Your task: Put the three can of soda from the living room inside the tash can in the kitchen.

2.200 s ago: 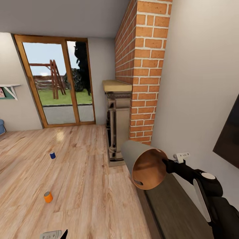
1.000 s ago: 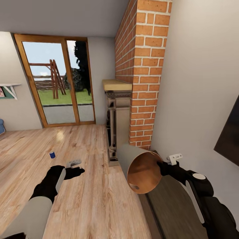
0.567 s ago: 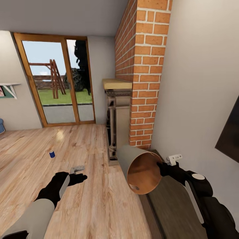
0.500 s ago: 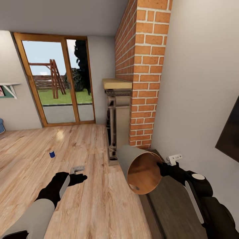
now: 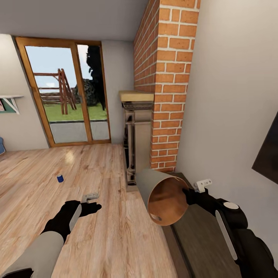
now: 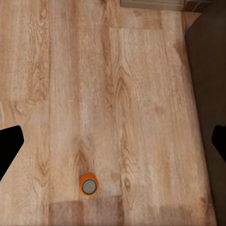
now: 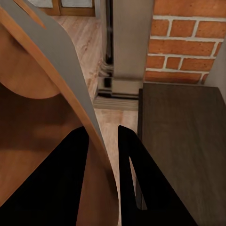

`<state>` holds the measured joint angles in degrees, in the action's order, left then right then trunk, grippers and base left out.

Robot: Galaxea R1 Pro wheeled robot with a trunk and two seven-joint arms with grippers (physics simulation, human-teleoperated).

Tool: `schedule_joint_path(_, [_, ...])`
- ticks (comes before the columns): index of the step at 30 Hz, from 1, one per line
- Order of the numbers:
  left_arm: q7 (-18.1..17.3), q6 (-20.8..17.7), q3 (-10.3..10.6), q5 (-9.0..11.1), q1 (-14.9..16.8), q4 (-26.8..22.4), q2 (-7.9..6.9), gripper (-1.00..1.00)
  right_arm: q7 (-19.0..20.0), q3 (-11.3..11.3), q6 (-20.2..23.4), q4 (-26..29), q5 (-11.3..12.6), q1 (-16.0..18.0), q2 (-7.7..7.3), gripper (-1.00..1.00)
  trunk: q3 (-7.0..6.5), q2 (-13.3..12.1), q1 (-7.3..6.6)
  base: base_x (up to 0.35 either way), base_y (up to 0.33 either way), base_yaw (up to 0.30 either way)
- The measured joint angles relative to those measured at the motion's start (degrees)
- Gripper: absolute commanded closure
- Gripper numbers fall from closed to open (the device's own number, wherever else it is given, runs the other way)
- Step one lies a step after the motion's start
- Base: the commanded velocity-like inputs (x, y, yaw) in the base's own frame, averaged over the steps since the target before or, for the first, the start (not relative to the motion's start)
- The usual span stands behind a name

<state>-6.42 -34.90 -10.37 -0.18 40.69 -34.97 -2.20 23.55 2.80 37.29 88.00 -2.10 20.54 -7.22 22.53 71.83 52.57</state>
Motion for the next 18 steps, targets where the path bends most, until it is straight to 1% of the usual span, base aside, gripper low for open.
schedule_joint_path(13, [0.0,0.11,0.01,0.08,-0.02,0.02,0.0,-1.0,0.01,-0.07,-0.12,0.0,-0.04,0.0,0.0,1.0,2.33,5.21,2.86,0.0,0.0,0.0])
schedule_joint_path(18, [0.0,0.84,0.03,0.09,0.0,0.05,0.0,-1.0,0.05,-0.08,-0.15,0.0,0.03,0.0,0.0,1.0,3.23,7.22,3.95,0.0,0.0,0.0])
